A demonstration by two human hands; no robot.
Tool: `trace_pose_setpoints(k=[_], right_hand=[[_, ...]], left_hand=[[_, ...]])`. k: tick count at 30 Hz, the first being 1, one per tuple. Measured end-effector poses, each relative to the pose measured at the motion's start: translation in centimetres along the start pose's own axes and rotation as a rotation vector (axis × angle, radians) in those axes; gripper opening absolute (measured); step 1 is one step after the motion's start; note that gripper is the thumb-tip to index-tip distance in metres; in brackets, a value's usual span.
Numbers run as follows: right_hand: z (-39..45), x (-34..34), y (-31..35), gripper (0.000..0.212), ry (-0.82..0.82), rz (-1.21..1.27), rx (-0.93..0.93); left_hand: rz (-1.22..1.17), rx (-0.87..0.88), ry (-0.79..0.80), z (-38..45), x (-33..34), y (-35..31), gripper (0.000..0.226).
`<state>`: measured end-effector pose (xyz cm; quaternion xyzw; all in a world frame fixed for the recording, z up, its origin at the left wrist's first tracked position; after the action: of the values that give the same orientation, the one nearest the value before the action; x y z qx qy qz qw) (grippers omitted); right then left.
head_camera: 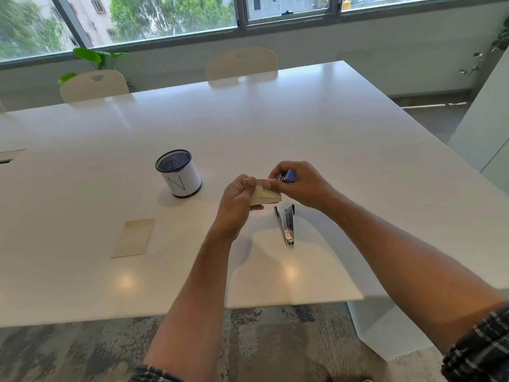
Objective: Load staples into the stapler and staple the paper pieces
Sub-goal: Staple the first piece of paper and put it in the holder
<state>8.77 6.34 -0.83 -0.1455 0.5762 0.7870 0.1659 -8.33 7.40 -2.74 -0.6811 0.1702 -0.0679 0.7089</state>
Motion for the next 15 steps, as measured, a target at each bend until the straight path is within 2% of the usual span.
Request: trace_pose_setpoints(k=[4, 6, 10, 15], right_hand=[[0.2, -0.1, -0.5, 0.016, -0.012, 0.110, 0.076], [0.2, -0.2, -0.7, 0.019, 0.001, 0.138, 0.100], [0.1, -0.5, -0.4, 0.021, -0.013, 0.094, 0.023], [0.0, -1.1, -0.5, 0.023, -0.103, 0.120, 0.005]], left_hand=[[0.012, 0.032, -0.052, 0.0, 0.1, 0.0, 0.022], [-0.030, 0.023, -0.015, -0.1, 0.2, 0.1, 0.021], [-0.174, -0.004, 0.130, -0.5, 0.4, 0.1, 0.028], [-0.298, -0.016, 0.129, -0.4, -0.3, 0.0, 0.038]])
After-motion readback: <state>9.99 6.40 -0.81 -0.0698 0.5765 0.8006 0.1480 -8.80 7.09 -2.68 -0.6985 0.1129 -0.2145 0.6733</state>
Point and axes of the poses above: each hand's wrist, its own z-axis towards the middle knuckle, its own x-axis out of the palm, y = z × x, the point moved 5 cm from there along z, towards the middle knuckle, and after that the axes turned 6 degrees about z, right-handed, at the moved point
